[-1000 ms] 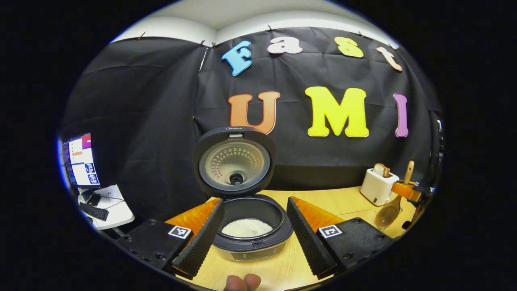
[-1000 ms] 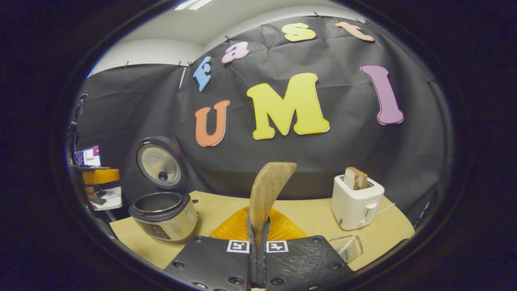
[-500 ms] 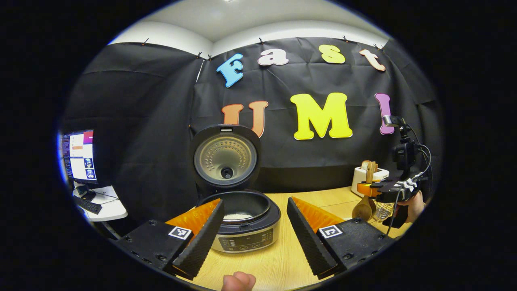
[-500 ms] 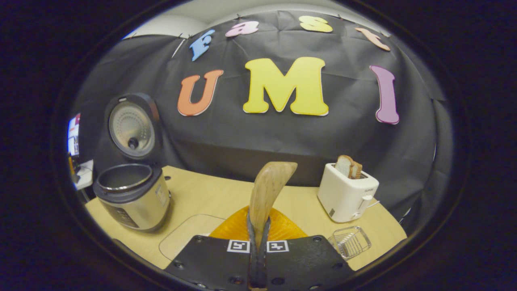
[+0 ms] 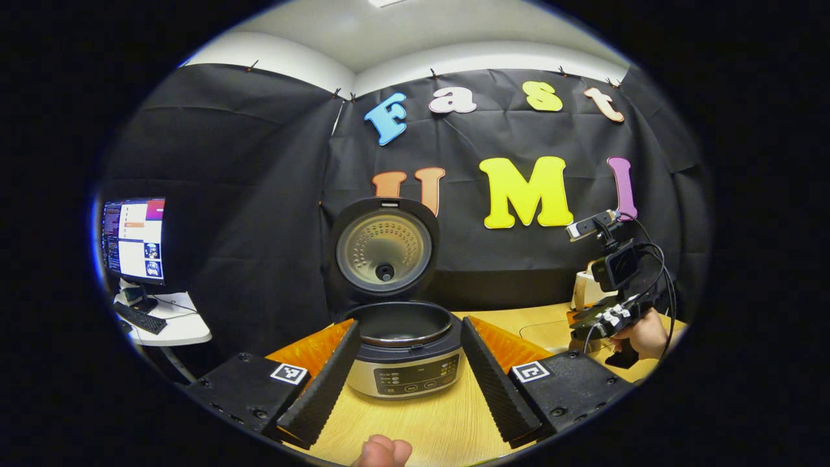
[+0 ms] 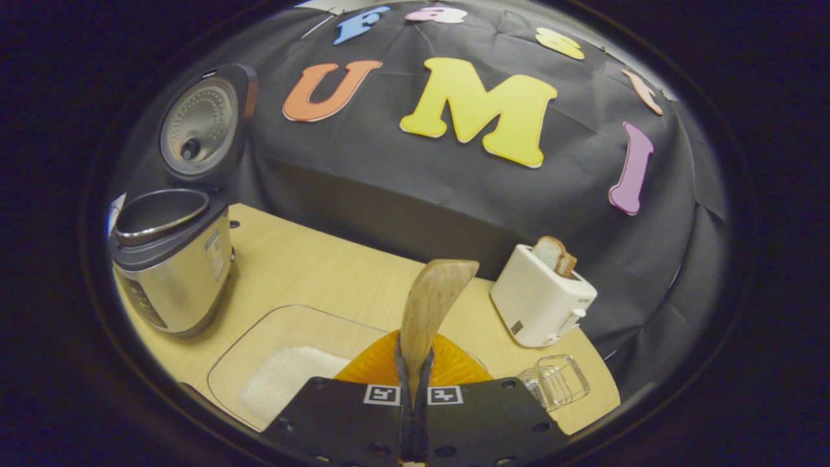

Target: Close the left gripper, press the button to open the rice cooker; take a wooden spoon from the chopstick holder with the right hand, scoop a spoonful of rice and pour it into the rice cooker, then put the wooden spoon back into the chopstick holder.

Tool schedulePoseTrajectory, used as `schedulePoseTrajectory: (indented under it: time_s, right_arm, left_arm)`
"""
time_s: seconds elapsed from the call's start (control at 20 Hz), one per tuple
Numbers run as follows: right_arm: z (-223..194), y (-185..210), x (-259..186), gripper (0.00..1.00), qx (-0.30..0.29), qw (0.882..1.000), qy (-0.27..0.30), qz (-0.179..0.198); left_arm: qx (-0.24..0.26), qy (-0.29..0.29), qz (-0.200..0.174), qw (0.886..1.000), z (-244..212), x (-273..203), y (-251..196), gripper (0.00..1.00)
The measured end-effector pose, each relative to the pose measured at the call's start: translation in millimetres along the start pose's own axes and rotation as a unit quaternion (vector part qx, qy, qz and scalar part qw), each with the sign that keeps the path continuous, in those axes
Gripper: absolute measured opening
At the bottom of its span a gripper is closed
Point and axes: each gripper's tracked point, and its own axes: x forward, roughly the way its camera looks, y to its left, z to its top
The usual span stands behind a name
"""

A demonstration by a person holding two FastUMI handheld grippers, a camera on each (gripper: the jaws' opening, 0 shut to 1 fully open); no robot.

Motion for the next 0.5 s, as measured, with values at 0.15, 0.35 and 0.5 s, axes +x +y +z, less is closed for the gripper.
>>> schedulePoseTrajectory:
  time_s: [0.15,0.35,0.5]
  right_arm:
    - [-0.5,27.0,-1.7,0.00,0.034,0.998,0.019,0.041]
    - [3.8,51.4,-7.2,0.00,0.091,0.992,0.027,0.082]
    - [9.9,60.3,-11.2,0.01,0.148,0.983,0.018,0.104]
  left_arm:
    - [-0.012,0.000,0.022,1.000,-0.8,-4.0,17.5,0.98]
    - [-0.023,0.001,0.045,0.999,-5.0,-5.5,35.6,0.98]
    - [-0.031,0.002,0.047,0.998,-5.2,-5.1,40.6,0.99]
